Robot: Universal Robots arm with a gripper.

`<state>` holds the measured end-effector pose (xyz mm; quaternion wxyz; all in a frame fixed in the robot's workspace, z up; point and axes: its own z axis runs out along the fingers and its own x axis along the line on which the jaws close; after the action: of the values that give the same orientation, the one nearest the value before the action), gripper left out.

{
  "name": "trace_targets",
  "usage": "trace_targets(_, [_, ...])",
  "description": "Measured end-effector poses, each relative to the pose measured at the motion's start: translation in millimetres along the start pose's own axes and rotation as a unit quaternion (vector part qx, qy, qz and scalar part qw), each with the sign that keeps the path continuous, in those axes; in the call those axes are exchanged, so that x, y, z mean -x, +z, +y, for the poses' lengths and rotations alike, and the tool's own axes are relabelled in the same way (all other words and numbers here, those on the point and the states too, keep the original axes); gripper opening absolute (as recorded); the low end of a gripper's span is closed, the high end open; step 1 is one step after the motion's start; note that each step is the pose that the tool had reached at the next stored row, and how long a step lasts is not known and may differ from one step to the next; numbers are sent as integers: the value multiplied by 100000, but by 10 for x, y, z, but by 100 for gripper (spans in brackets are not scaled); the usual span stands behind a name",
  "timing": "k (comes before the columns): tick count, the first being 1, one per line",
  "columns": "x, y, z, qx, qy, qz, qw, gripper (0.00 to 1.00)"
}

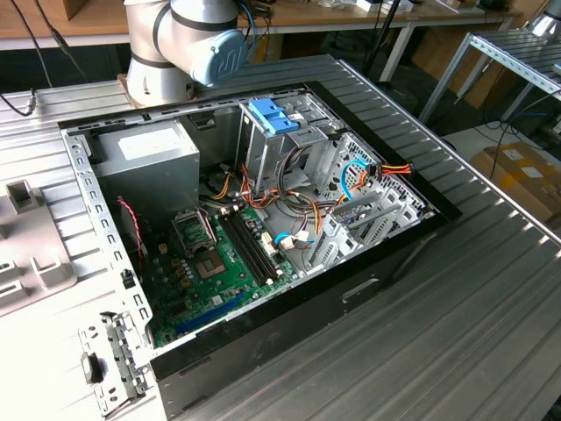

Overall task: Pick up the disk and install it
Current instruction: 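Pick up the disk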

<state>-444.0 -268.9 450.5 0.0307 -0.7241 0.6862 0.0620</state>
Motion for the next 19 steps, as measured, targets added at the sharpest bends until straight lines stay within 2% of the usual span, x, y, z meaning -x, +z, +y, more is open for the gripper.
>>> trace_targets(7, [8,-58,2,-2,-3,-29,100000,36])
trace_targets(13, [19,-139,6,-2,-2,-52,100000,36])
trace_targets(19, [25,-192,8,-2,-5,-64,100000,36])
